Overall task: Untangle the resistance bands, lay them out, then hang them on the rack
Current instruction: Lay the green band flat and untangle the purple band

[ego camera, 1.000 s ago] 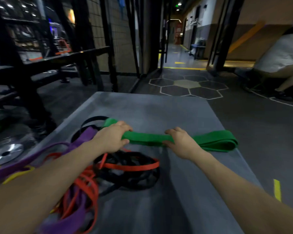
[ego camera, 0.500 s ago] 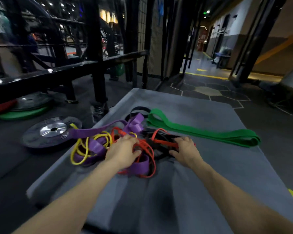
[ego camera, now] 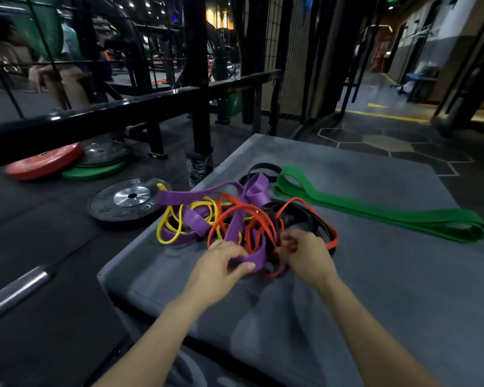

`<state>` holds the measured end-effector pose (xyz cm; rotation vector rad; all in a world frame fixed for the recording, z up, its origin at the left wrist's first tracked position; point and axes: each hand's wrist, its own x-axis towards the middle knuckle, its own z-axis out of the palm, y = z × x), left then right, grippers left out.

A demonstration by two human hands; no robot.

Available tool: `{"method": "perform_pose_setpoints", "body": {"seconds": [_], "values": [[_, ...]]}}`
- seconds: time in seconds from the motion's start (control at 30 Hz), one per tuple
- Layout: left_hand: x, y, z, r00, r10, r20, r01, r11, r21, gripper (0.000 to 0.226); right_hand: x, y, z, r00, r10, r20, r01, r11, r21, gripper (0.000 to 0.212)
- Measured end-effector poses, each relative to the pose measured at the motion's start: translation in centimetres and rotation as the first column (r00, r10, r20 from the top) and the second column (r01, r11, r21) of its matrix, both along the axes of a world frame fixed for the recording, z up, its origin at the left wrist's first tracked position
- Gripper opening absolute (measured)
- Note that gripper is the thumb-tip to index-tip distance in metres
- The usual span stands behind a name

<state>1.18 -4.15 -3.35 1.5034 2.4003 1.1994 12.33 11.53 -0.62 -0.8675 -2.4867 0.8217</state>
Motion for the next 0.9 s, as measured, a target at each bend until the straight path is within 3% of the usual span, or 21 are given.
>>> {"method": "perform_pose_setpoints", "body": {"seconds": [0.07,0.2,0.3,0.43,0.57,0.67,0.73,0.8,0.9], "values": [[0.4,-0.2,0.6,0.991,-0.012,0.131,-0.009,0.988,0.156,0.048,-0.8,-0.4,0.3,0.997,0.073,-0.007,-0.073,0.997,0.002,0.031],[0.7,-0.4,3.3,0.904,-0.192,0.382,0.050,0.935,0.351,0.017,-1.5,-1.1,0.3,0.977,0.211,0.002,-0.208,0.959,0.193,0.047],[1.5,-1.2,4.5,0.863,-0.310,0.399,0.129,0.898,0.420,0.014,-1.2,-2.5,0.8,0.955,0.294,-0.048,-0.264,0.909,0.322,0.069],[2.2,-2.2,5.4,0.872,-0.343,0.350,0.149,0.866,0.478,0.020,-0.9,-4.0,2.7,0.839,0.491,-0.234,-0.451,0.869,0.205,0.040],[2.8,-3.0,5.9,0.859,-0.350,0.373,0.101,0.830,0.548,0.032,0.2,-3.5,4.2,0.837,0.333,-0.433,-0.325,0.941,0.095,0.019],[2.5,-3.2,5.2,0.926,-0.142,0.351,-0.043,0.882,0.469,0.028,1.0,-3.1,5.4,0.794,0.105,-0.598,-0.290,0.931,-0.220,0.012],[2.0,-3.0,4.7,0.930,-0.005,0.366,-0.166,0.885,0.434,0.027,1.5,-2.6,6.3,0.731,-0.012,-0.682,-0.282,0.905,-0.318,0.015],[1.5,-2.3,4.7,0.905,0.081,0.417,-0.273,0.862,0.426,0.030,2.0,-2.2,6.5,0.726,-0.037,-0.687,-0.252,0.914,-0.316,0.014],[1.6,-0.8,4.2,0.909,0.114,0.401,-0.277,0.884,0.377,0.030,1.8,-1.7,5.4,0.812,-0.020,-0.583,-0.179,0.942,-0.282,0.009]]}}
